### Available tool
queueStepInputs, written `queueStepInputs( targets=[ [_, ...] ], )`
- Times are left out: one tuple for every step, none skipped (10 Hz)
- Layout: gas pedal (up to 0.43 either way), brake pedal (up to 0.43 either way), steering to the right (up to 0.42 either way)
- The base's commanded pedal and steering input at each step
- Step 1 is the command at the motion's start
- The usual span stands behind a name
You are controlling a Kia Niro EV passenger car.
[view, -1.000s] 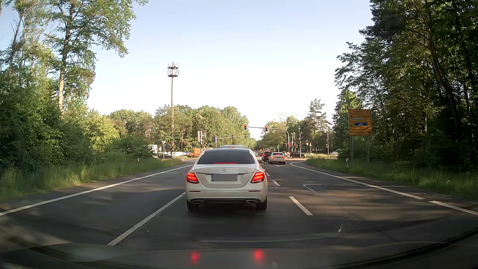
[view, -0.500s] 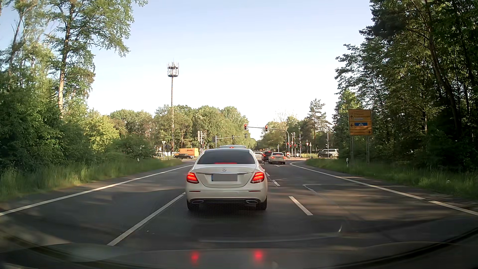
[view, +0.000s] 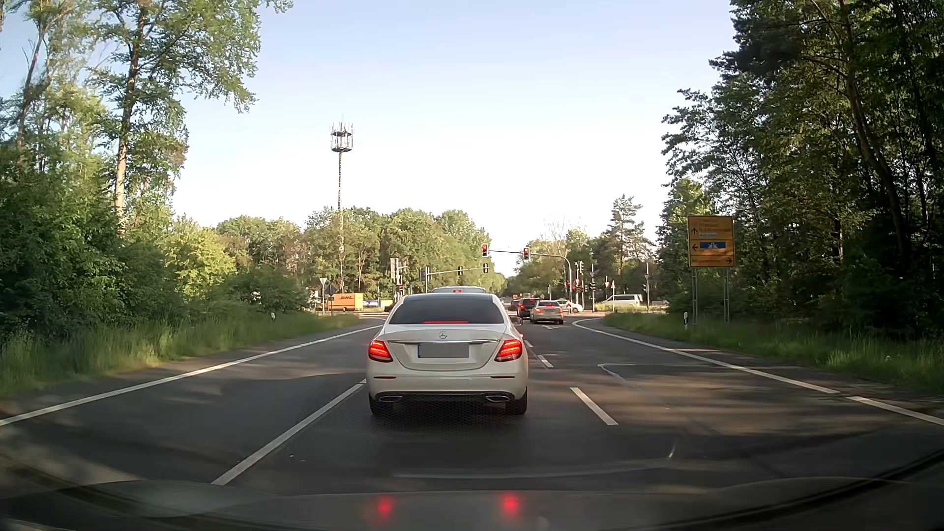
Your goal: Follow the waypoints while adhering to traffic rules and regulations
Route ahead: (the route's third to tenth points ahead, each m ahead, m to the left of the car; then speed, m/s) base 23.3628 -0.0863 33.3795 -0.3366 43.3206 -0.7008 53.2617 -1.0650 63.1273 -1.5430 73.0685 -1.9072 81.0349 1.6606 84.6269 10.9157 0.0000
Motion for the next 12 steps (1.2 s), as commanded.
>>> queueStepInputs(
  targets=[
    [0.0,0.0,-0.004],
    [0.0,0.0,-0.004],
    [0.0,0.0,-0.005],
    [0.0,0.0,-0.004],
    [0.0,0.0,-0.004],
    [0.0,0.0,-0.005],
    [0.0,0.0,-0.004],
    [0.0,0.0,-0.004],
    [0.0,0.0,-0.004],
    [0.0,0.0,-0.004],
    [0.0,0.0,-0.005],
    [0.0,0.0,-0.004]
  ],
)
